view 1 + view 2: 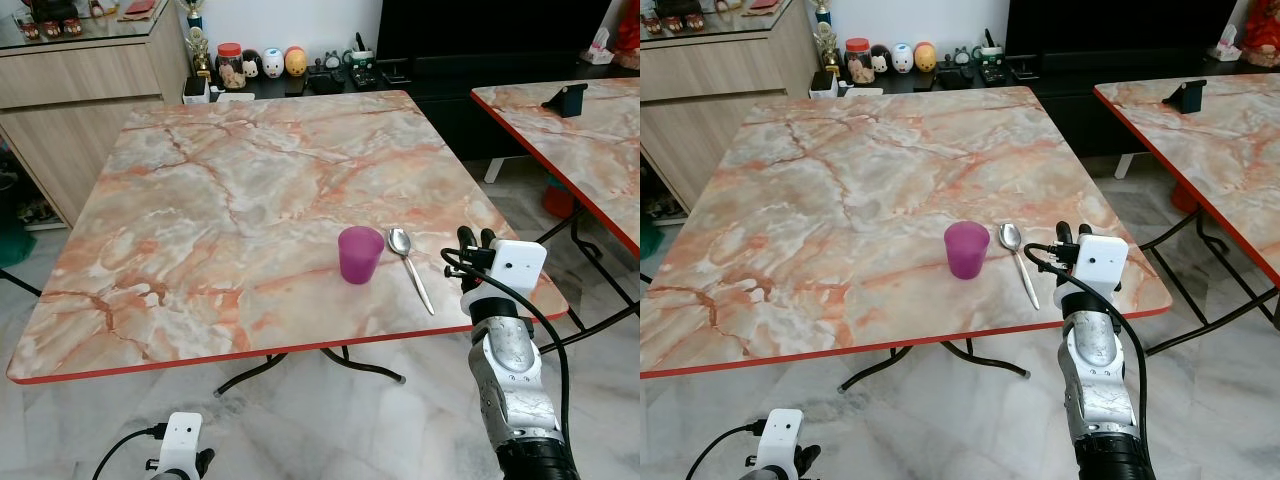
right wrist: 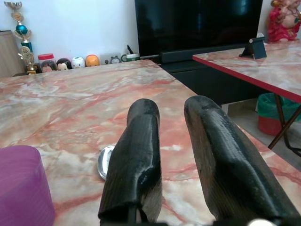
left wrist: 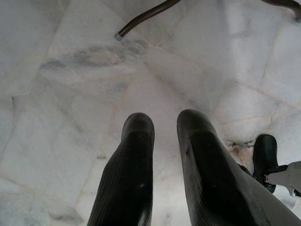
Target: Setting the table
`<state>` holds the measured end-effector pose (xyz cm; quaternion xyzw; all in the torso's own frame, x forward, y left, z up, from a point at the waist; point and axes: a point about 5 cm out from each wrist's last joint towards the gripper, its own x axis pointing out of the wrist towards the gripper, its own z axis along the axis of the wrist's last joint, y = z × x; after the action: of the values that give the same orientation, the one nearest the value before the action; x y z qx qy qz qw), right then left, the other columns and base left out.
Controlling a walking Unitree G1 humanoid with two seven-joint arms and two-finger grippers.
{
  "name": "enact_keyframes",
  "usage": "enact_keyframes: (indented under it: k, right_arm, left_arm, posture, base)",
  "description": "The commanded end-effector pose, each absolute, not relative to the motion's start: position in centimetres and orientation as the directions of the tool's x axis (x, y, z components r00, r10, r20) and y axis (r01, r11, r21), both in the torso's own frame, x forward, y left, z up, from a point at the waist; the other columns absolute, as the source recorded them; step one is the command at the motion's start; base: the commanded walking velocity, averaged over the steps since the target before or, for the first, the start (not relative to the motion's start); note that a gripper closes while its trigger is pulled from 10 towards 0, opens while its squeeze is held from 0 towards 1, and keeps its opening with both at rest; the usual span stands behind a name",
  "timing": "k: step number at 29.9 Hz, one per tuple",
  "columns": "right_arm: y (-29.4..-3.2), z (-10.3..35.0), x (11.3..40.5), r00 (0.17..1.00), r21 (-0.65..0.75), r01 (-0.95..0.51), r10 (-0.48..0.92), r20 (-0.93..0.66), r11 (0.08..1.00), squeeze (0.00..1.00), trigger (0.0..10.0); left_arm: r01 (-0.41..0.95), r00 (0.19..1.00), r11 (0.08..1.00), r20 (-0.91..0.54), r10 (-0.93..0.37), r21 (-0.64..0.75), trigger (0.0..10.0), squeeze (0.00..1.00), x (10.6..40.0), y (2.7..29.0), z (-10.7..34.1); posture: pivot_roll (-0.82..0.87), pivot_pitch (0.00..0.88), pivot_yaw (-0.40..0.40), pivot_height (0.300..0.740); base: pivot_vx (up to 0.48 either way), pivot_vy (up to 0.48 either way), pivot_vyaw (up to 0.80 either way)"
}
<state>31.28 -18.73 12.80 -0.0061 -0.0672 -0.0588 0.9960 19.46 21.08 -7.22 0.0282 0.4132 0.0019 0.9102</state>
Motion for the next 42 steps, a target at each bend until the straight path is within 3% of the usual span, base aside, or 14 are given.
enact_keyframes:
  k: [1, 26, 40, 41, 42]
  right_arm:
    - [-18.4, 13.0, 31.6, 0.985, -0.041, 0.107, -0.100, 0.139, 0.993, 0.00, 10.0]
    - [-18.3, 13.1, 31.5, 0.983, -0.040, 0.120, -0.113, 0.145, 0.992, 0.00, 10.0]
    - [-17.2, 11.4, 28.9, 0.996, -0.006, 0.073, -0.073, 0.054, 0.997, 0.00, 10.0]
    - [-17.1, 11.1, 28.6, 0.997, -0.007, 0.064, -0.063, 0.037, 0.998, 0.97, 10.0]
    - [-17.1, 11.0, 28.5, 0.998, -0.005, 0.063, -0.063, 0.026, 0.998, 1.00, 10.0]
  left_arm:
    - [0.004, 0.647, 0.998, -0.761, 0.042, 0.059, 10.0, 0.00, 19.1, 21.3, -7.4]
    - [0.003, 0.647, 0.998, -0.761, 0.051, 0.070, 10.0, 0.00, 19.1, 21.4, -7.4]
    - [0.009, 0.646, 0.997, -0.761, 0.052, 0.076, 10.0, 0.00, 19.1, 21.4, -7.4]
    - [0.012, 0.646, 0.997, -0.762, 0.051, 0.076, 10.0, 0.00, 19.1, 21.4, -7.4]
    - [0.012, 0.646, 0.997, -0.762, 0.050, 0.076, 10.0, 0.00, 19.1, 21.3, -7.4]
  posture:
    - [-0.02, 0.000, 0.011, 0.740]
    - [-0.02, 0.000, 0.012, 0.740]
    - [-0.02, 0.000, 0.009, 0.740]
    - [-0.02, 0.000, 0.009, 0.740]
    - [-0.03, 0.000, 0.008, 0.740]
  base:
    - [0.000, 0.000, 0.00]
    - [0.196, 0.000, 0.07]
    - [0.000, 0.000, 0.00]
    - [0.000, 0.000, 0.00]
    - [0.000, 0.000, 0.00]
